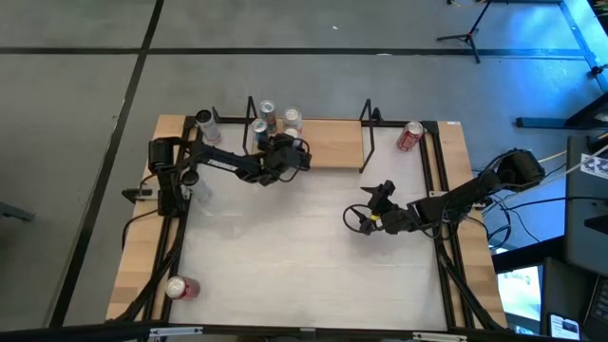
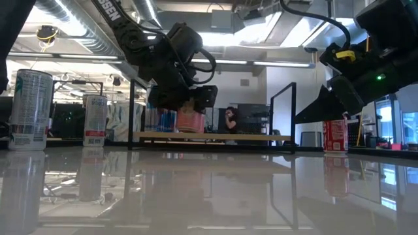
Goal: Place canned beverage on shelf
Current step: Put the pink and white soda can aligned with the other pink and white soda can on the shelf
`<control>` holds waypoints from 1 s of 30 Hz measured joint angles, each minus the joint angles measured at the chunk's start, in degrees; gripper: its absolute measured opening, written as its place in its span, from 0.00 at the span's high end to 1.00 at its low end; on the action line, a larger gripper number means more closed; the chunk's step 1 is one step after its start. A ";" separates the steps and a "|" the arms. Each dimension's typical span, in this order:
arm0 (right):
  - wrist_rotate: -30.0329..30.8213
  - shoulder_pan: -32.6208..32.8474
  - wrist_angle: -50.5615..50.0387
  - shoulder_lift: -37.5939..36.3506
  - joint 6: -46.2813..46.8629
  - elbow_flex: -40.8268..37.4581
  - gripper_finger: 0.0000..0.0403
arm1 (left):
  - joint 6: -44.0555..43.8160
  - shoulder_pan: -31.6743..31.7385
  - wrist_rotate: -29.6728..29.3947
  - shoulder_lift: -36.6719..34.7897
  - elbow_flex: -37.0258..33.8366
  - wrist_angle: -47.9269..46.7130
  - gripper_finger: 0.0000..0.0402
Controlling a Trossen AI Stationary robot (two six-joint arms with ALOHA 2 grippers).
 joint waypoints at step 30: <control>-0.13 0.02 0.00 0.00 0.02 0.00 0.09 | 0.07 -0.50 2.45 -0.23 0.10 0.18 0.18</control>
